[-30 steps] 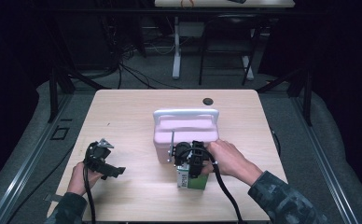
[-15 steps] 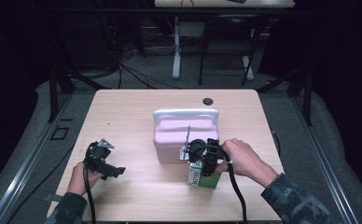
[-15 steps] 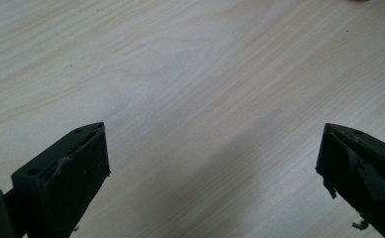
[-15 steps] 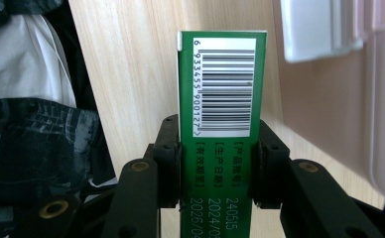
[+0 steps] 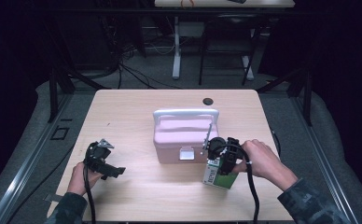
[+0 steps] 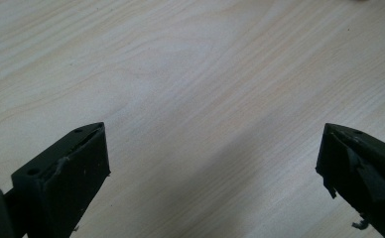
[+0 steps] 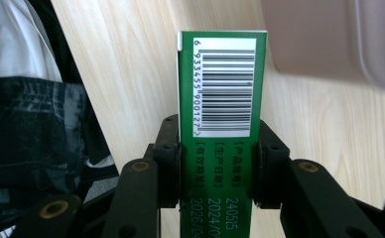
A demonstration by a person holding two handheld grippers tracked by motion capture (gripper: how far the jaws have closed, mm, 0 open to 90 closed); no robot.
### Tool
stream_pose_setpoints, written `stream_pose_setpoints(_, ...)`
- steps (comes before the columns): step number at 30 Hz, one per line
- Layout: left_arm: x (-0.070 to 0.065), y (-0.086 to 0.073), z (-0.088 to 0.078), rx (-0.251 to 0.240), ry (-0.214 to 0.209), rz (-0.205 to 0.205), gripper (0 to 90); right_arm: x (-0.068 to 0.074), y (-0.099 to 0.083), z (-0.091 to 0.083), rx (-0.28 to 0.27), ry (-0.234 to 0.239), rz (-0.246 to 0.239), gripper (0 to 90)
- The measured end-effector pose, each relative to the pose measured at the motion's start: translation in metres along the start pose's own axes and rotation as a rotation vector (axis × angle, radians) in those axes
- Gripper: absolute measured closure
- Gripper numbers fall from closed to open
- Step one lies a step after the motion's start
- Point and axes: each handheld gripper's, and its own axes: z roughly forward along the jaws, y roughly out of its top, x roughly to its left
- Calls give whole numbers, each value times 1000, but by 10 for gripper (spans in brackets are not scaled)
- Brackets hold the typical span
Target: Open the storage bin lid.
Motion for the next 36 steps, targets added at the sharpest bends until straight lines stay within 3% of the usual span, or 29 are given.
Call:
stream_pose_setpoints(7, -1, 0, 0, 2, 1, 4, 1, -12, -27, -4, 5, -15, 67, 632)
stream_pose_setpoints(23, -1, 0, 0, 4, -1, 3, 1, -43, -67, -11, 14, -51, 204, 632)
stream_pose_setpoints(27, -1, 0, 0, 5, 0, 3, 1, -56, -77, -13, -13, -43, 288, 632)
stream_pose_setpoints(28, -1, 0, 0, 5, 0, 3, 1, -56, -77, -13, -13, -43, 288, 632)
stream_pose_setpoints(31, -1, 1, 0, 6, -2, 1, 1, -71, -87, -13, -42, -56, 364, 633)
stream_pose_setpoints(36, 0, 1, 1, 3, -2, 0, 1, -84, -91, -8, -5, -57, 417, 633)
